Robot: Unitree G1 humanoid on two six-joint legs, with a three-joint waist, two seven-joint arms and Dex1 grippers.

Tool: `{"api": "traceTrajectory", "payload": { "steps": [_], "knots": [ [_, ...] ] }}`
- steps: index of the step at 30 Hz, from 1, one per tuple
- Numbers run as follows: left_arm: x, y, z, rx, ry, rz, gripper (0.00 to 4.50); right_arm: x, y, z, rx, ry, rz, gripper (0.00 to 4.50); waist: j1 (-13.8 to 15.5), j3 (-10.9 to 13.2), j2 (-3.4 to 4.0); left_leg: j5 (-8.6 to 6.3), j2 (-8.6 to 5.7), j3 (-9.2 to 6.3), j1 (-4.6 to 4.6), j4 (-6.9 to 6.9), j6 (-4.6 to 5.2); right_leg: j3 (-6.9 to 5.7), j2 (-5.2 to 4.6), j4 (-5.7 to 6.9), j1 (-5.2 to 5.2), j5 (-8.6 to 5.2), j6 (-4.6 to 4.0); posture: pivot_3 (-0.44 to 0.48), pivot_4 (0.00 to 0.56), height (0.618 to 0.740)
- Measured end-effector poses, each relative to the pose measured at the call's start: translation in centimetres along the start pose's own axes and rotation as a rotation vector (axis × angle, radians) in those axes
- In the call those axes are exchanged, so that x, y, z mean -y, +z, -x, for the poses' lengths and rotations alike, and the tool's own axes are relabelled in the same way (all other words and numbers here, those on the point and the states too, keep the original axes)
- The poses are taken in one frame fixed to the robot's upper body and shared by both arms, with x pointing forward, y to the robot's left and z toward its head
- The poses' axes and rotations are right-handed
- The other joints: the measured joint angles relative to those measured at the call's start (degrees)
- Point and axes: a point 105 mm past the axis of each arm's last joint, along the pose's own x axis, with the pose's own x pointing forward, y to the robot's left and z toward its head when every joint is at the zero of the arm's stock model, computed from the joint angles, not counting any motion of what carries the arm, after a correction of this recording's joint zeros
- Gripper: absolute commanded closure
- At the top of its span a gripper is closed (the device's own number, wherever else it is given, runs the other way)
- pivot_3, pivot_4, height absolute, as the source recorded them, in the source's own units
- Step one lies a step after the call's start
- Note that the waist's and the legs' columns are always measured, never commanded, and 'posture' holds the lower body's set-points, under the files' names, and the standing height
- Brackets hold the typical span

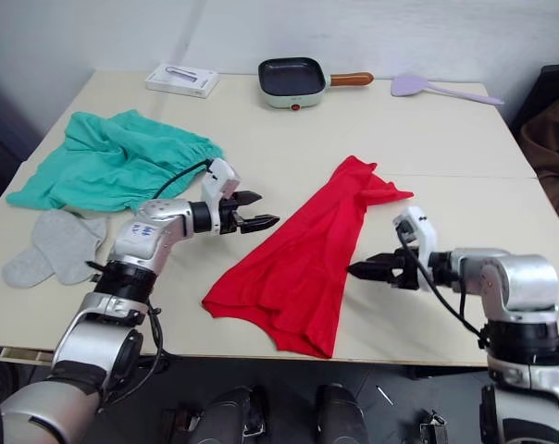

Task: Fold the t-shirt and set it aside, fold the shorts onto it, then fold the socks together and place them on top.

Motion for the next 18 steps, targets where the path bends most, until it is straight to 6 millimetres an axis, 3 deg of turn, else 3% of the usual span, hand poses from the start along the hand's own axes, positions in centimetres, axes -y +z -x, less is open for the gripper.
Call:
{"api": "traceTrajectory", "payload": {
  "steps": [3, 8, 9, 10, 18],
  "knots": [
    [0.4, -1.6, -1.8, -0.082, -0.029, -0.023, 0.22, -1.8, -1.7, -0.5, -0.013, 0.024, -0.001, 0.03, -0.1, 0.0, -0.02, -0.02, 0.0, 0.04, -0.04, 0.03, 0.05, 0.0, 0.0, -0.02, -0.04, 0.0, 0.0, 0.0, 0.15, 0.74],
    [0.5, -1.5, -3.4, -0.127, -0.042, -0.087, 0.22, -3.5, -2.9, -2.0, -0.023, 0.003, 0.061, 0.03, 0.1, 0.0, -0.12, -0.12, -0.02, 0.0, 0.06, 0.08, 0.13, -0.01, -0.06, -0.02, 0.1, 0.04, 0.08, 0.0, 0.15, 0.74],
    [0.6, -1.6, -3.6, -0.129, -0.046, -0.085, 0.6, -3.6, -2.9, -2.2, -0.024, -0.004, 0.069, 0.0, 0.0, -0.1, -0.15, -0.15, -0.01, -0.02, 0.09, 0.08, 0.08, -0.01, -0.07, -0.04, 0.14, 0.05, 0.09, 0.0, 0.15, 0.74],
    [0.7, -1.6, -3.7, -0.125, -0.048, -0.082, 0.77, -3.7, -2.9, -2.3, -0.024, -0.006, 0.074, 0.4, 0.0, -0.1, -0.21, -0.17, -0.01, -0.03, 0.11, 0.07, 0.06, -0.01, -0.07, -0.05, 0.15, 0.05, 0.08, 0.0, 0.15, 0.74],
    [2.1, -1.6, -5.1, -0.106, -0.09, -0.063, 3.35, -3.1, -2.7, -3.8, 0.028, -0.045, 0.063, 3.14, -0.1, -0.1, -0.26, -0.12, -0.02, -0.03, 0.09, 0.07, 0.15, -0.04, -0.05, -0.05, 0.14, 0.04, 0.07, 0.0, 0.15, 0.74]
  ]
}}
